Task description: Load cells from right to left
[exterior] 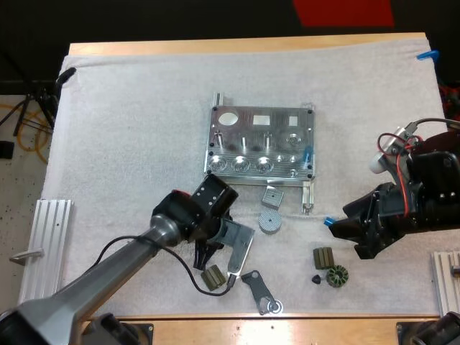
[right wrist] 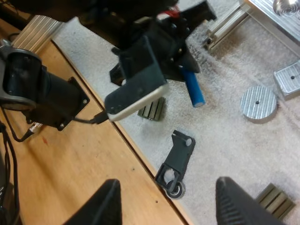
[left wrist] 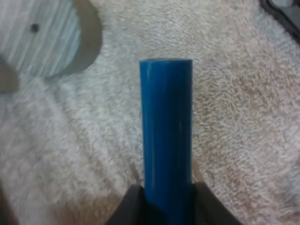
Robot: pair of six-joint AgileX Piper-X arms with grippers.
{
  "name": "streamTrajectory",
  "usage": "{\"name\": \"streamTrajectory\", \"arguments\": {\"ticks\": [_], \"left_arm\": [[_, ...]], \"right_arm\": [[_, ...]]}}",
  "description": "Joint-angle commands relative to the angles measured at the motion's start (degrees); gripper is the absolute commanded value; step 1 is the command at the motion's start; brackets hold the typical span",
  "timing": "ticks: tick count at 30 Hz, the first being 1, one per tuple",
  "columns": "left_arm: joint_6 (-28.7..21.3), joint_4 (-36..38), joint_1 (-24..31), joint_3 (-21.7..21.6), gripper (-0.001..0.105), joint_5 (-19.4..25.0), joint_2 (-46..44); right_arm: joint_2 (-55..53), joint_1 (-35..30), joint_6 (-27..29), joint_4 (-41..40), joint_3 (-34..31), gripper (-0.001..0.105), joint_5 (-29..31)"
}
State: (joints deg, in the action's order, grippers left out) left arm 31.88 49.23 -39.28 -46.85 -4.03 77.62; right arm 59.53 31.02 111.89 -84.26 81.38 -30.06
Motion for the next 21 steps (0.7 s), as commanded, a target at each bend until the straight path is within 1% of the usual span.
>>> {"name": "streamTrajectory", "arguments": {"ticks": [1,4,5,7,11,16,17,21], "left_arm": [[4.4,0.7,-0.2,0.0,0.004,0.0,-1.8],[11.4,1.4,-0.2,0.0,0.004,0.0,-3.7],[12.1,1.7,-0.2,0.0,0.004,0.0,-4.1],[15.0,2.8,-0.2,0.0,0.004,0.0,-5.4],[17.4,3.8,-0.2,0.0,0.004,-1.4,-7.1],[19.6,3.8,-0.2,0.0,0.004,-6.2,-10.4],[19.7,3.8,-0.2,0.0,0.004,-6.2,-10.8],[19.7,3.8,-0.2,0.0,0.004,-6.3,-13.6]], "right_arm": [[-0.6,-0.1,0.0,1.2,0.1,0.046,0.3],[-0.6,-0.1,-0.3,2.3,0.1,0.046,0.3],[-0.6,-0.1,-0.3,2.6,0.1,0.046,0.3],[-0.3,-0.1,-1.2,3.1,0.1,0.046,0.3],[-0.2,-0.1,-1.5,3.9,-0.1,0.046,0.3],[-0.2,-0.1,-3.1,7.0,-2.3,0.046,0.3],[-0.2,-0.1,-3.4,7.5,-2.7,0.046,0.3],[0.0,-0.1,-8.3,11.2,-6.6,0.046,0.0]]}}
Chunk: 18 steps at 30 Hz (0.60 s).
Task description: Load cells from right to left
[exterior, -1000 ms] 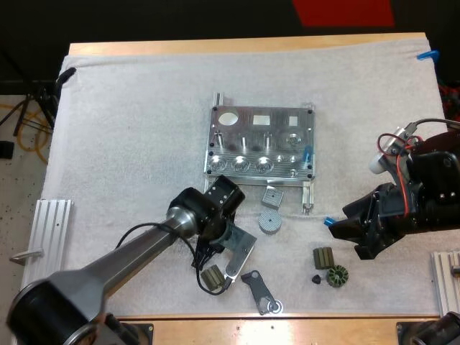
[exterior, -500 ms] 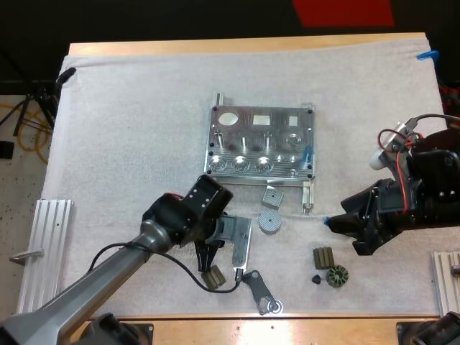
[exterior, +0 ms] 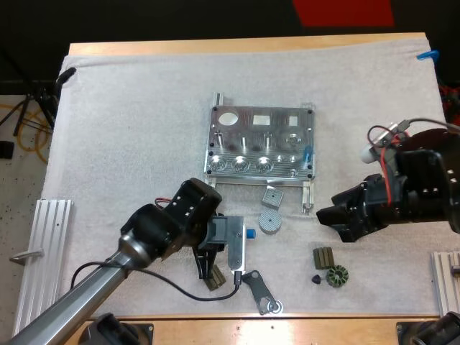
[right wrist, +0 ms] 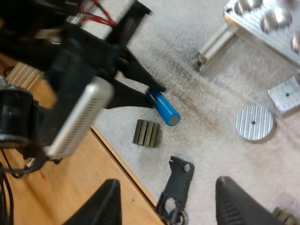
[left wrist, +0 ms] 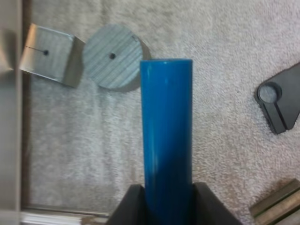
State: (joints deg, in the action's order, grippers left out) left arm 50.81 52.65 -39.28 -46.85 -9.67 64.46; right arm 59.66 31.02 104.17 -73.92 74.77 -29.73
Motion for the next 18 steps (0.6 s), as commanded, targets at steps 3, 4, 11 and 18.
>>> {"name": "streamTrajectory", "arguments": {"ticks": [3,4,11,18], "left_arm": [[0.8,0.3,-0.2,0.0,0.004,-2.1,-2.4],[0.8,0.2,-0.2,0.0,0.004,-2.9,-3.1],[0.8,0.2,-0.2,0.0,0.004,-3.1,-4.8],[0.8,-1.2,-0.2,0.0,0.004,-3.7,-4.8]], "right_arm": [[-0.2,-0.1,-3.9,3.9,-2.2,0.046,-2.4],[-0.2,-0.1,-5.9,5.7,-3.1,0.046,-3.2],[0.0,-0.1,-18.0,13.9,-7.4,0.046,-5.7],[0.1,3.9,-21.0,19.5,-10.9,0.046,-6.2]]}}
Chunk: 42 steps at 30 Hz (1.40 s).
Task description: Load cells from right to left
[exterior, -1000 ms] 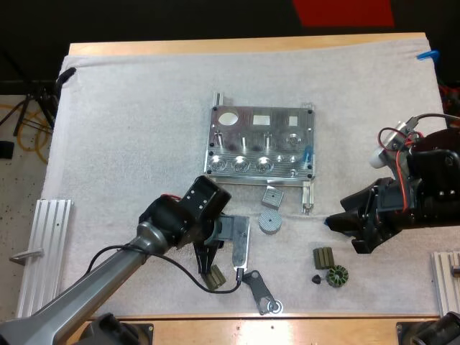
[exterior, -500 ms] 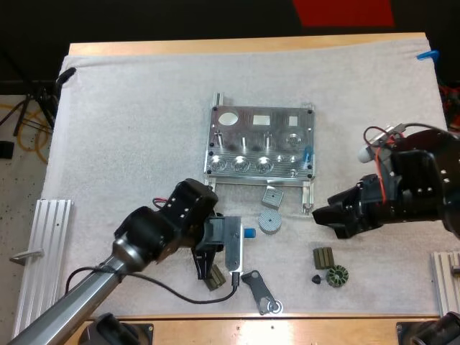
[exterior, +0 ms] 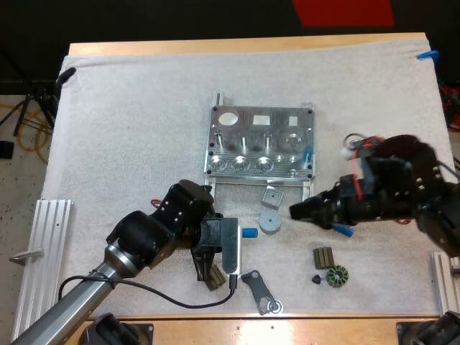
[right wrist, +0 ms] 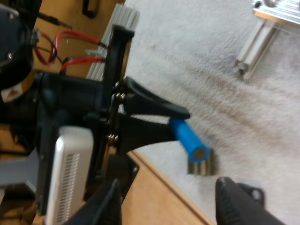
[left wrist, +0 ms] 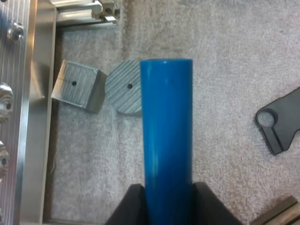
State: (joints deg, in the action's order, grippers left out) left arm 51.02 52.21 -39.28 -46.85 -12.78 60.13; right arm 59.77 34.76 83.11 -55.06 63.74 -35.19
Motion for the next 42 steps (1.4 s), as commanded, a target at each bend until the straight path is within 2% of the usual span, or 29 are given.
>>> {"name": "streamTrajectory", "arguments": {"ticks": [1,10,20,30,42], "left_arm": [[0.6,-1.2,-0.2,0.0,0.004,-1.1,-0.4],[0.6,-2.0,-0.2,0.0,0.004,-2.4,-0.4],[0.6,-2.2,-0.2,-0.1,0.004,-2.4,-0.9],[1.4,-6.1,-0.2,-0.1,0.004,-2.4,-3.5],[4.4,-6.8,-0.2,-0.1,0.004,-5.5,-3.5]], "right_arm": [[0.1,1.4,-0.8,1.9,-0.6,0.046,-0.4],[4.6,6.2,-4.9,6.1,-3.0,0.046,2.1],[9.2,6.2,-4.9,7.3,-3.0,0.046,1.0],[10.1,6.4,-4.9,8.7,-3.2,0.046,0.4],[10.1,8.1,-4.9,9.9,-3.2,0.046,4.7]]}}
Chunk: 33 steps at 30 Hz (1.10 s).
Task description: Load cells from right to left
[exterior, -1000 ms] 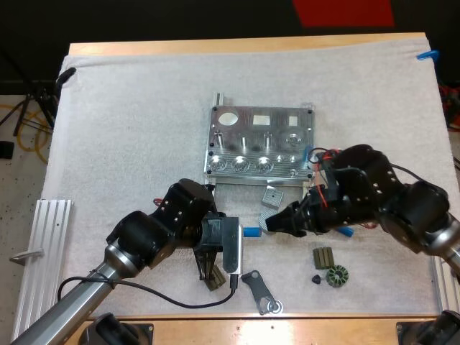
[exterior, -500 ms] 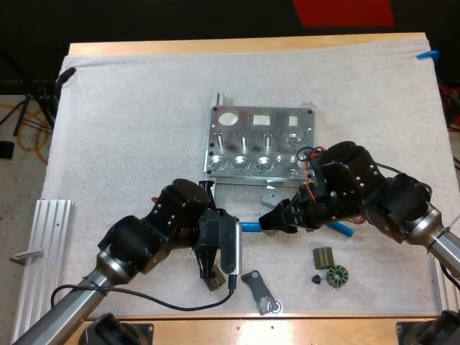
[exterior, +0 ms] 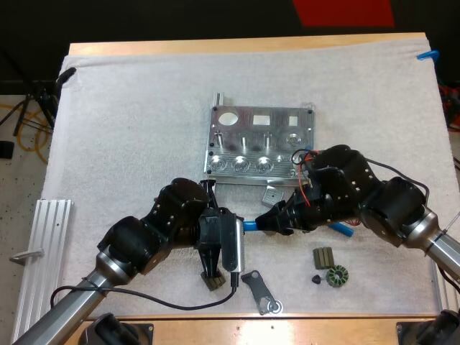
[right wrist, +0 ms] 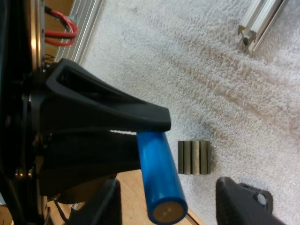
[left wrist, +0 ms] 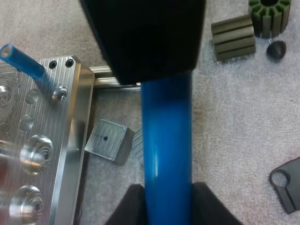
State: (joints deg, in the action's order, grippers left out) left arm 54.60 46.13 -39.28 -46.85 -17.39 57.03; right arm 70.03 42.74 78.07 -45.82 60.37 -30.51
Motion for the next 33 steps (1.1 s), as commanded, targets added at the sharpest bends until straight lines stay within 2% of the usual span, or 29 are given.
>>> {"name": "streamTrajectory", "arguments": {"ticks": [1,5,9,13,24,26,31,33], "left_arm": [[0.8,-1.1,-0.2,-0.1,0.004,-0.9,-0.4],[1.0,-2.6,-0.2,-0.1,0.004,-0.9,-0.5],[4.0,-5.5,-0.2,-0.1,0.004,-1.0,-0.5],[4.3,-6.2,-0.2,-0.1,0.004,-4.4,-0.5],[4.3,-6.2,-0.2,-0.1,0.004,-4.4,-0.5],[4.3,-6.2,-0.2,-0.1,0.004,-4.4,-0.5],[4.3,-6.2,-0.2,-0.1,0.004,-4.4,-0.5],[4.3,-6.2,-0.2,-0.1,0.004,-4.4,-0.5]], "right_arm": [[-0.2,0.1,0.2,0.7,0.1,0.046,0.1],[-0.2,0.1,0.2,0.7,0.1,0.046,0.1],[-0.2,0.1,0.2,0.7,0.1,0.046,-0.2],[-0.2,0.1,0.2,0.7,0.1,0.046,-0.2],[-0.2,0.1,0.2,1.0,0.1,0.045,0.9],[-0.2,0.1,0.2,1.0,0.1,0.038,0.9],[-0.2,0.1,0.2,2.3,0.1,0.006,0.9],[-0.2,0.1,0.2,3.0,0.1,0.001,0.7]]}}
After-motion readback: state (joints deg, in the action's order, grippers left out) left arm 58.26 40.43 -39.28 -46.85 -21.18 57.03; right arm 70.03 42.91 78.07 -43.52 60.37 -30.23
